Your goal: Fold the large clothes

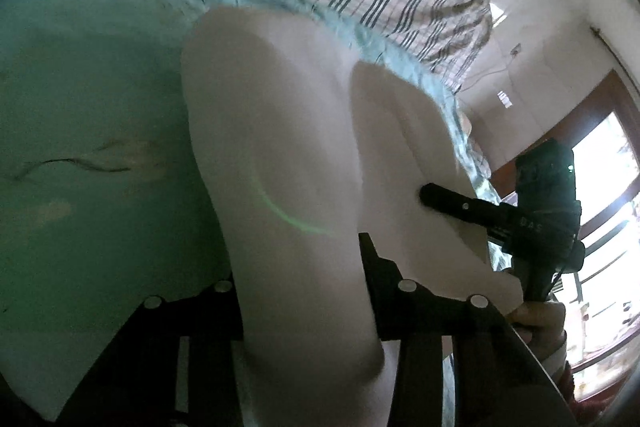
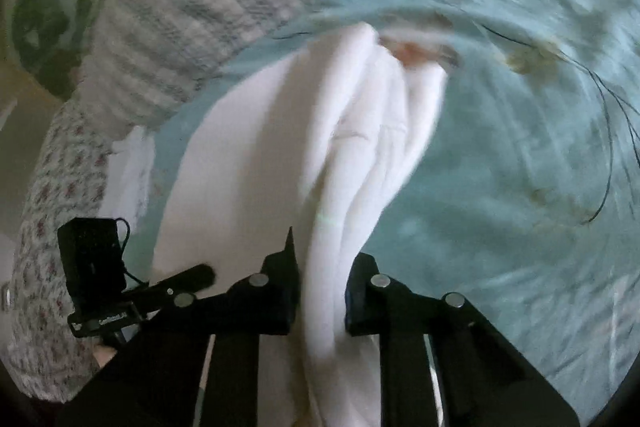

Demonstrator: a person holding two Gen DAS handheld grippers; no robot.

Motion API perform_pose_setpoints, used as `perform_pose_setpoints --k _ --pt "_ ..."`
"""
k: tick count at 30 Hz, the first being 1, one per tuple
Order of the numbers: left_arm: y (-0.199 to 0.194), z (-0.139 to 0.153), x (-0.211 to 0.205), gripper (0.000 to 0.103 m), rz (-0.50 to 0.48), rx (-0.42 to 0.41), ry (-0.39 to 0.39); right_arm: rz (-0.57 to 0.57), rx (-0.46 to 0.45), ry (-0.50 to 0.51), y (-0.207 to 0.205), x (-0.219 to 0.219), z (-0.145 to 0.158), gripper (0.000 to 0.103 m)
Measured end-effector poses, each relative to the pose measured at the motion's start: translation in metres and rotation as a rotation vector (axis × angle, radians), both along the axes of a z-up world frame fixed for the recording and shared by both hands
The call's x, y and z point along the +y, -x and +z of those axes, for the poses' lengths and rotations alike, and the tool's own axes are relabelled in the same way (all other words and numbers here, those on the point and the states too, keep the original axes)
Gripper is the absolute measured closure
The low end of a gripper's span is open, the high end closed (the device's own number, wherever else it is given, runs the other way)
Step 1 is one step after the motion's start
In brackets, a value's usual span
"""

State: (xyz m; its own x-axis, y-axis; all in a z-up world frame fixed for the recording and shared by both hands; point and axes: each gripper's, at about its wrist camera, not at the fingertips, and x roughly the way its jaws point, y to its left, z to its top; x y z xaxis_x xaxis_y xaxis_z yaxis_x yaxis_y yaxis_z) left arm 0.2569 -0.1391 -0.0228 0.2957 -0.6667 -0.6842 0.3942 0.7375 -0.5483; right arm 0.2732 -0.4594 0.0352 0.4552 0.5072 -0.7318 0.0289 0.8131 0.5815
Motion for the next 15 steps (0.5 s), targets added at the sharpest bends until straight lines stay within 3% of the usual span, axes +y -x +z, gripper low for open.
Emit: perform_pose_setpoints --k 4,10,13,15 --pt "0.038 0.023 0.048 0.063 0.048 -0.041 -0.043 0.079 -0.032 -0.033 0.018 0.049 0.012 0.085" --pt "0.079 0.044 0.120 0.063 0.167 -0.067 -0.105 0.195 -0.052 -0.160 0.027 0.124 0.001 0.085" --pt "0.093 0.037 0.152 0.063 0.217 -0.069 -0.129 0.241 -0.043 -0.198 0.025 0.154 -0.012 0.085" --pt "0.095 0.017 0.168 0.062 0.235 -0.031 -0.149 0.255 -0.010 -0.209 0.025 0.167 -0.027 0.085"
